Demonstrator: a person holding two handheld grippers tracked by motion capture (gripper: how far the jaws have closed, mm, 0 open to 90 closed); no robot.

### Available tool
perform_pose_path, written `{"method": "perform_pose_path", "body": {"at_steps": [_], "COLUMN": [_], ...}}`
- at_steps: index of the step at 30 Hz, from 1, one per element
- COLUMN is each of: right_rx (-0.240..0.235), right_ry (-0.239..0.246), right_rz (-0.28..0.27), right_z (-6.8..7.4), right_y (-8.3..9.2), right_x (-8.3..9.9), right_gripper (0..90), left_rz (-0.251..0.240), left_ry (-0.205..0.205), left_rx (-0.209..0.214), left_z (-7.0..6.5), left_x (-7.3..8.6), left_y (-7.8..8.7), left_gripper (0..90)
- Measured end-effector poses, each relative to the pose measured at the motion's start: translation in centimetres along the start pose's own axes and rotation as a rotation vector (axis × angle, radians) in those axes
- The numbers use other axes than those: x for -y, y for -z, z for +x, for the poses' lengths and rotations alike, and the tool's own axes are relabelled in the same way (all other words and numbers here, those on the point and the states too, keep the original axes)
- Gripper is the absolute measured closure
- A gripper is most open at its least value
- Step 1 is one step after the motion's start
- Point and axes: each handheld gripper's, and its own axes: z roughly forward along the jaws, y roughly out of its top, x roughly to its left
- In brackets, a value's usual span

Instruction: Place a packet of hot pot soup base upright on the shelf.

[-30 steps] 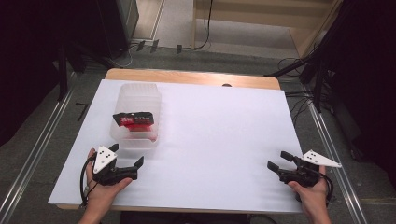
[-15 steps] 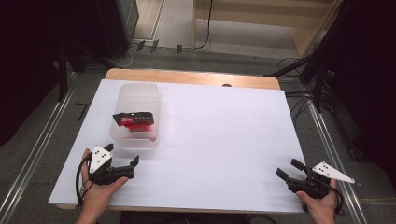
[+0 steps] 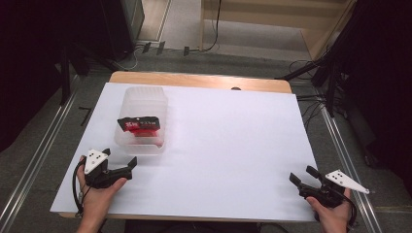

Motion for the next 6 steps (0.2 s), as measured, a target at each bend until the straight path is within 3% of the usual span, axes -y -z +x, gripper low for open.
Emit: {"method": "perform_pose_path", "body": {"at_steps": [2, 6], "right_rx": [0.011, 0.008], "right_ry": [-0.012, 0.009], "right_rz": [-0.006, 0.003], "right_z": [-0.07, 0.10], "right_y": [0.02, -0.07], "right_x": [0.03, -0.02], "right_gripper": [21.1, 21.1], "left_rz": [0.005, 0.012], "left_ry": [-0.020, -0.055], "left_rx": [0.005, 0.010], "left_z": [-0.21, -0.59], "left_x": [0.00, -0.03], "left_y": [-0.11, -0.41], "left_gripper": [0.0, 0.0]}}
